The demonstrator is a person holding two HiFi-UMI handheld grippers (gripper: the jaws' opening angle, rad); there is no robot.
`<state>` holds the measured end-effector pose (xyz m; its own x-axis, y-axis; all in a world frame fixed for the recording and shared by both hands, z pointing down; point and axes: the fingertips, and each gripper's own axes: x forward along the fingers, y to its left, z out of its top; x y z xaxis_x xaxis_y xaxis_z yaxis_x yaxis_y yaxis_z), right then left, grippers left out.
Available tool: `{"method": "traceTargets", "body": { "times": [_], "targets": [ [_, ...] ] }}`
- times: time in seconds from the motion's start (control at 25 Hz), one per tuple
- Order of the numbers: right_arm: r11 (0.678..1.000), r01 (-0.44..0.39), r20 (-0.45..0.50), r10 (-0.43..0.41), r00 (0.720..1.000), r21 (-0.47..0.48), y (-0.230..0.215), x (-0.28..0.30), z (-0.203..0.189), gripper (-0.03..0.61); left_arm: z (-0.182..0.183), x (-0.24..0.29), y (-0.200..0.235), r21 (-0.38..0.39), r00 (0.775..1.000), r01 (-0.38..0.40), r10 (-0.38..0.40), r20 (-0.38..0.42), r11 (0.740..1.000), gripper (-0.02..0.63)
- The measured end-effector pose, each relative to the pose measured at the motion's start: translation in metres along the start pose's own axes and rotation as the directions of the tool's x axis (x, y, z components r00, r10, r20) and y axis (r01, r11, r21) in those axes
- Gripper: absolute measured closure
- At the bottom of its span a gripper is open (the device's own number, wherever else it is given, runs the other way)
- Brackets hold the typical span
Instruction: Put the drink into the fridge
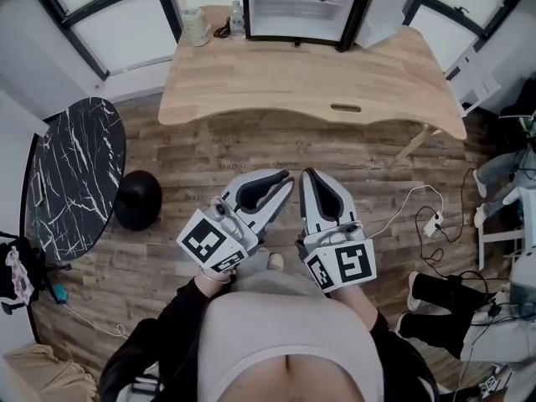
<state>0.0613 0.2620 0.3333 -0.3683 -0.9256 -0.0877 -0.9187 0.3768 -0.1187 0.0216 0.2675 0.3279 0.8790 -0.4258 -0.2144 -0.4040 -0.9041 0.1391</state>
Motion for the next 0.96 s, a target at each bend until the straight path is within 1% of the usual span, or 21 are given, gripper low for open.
{"method": "traceTargets", "body": {
  "times": [0.16,0.56,0.96],
  "targets": [
    [1.0,-0.011,-0.01,0.011,1.0,0.007,0.008,-0.004,-0.005,0.551,-0.003,-0.006,-0.004,-0.004,1.0,-0.003,0.003,-0.006,1.0,0.566],
    [0.999,-0.04,-0.016,0.04,0.999,0.006,0.022,-0.012,-0.009,0.551,-0.003,-0.021,-0.009,-0.006,0.999,-0.038,0.038,0.013,0.999,0.566],
    [0.998,-0.058,-0.018,0.058,0.998,0.012,0.027,-0.015,-0.011,0.551,-0.005,-0.027,-0.011,-0.005,0.998,-0.054,0.054,0.013,0.999,0.567]
  ]
}}
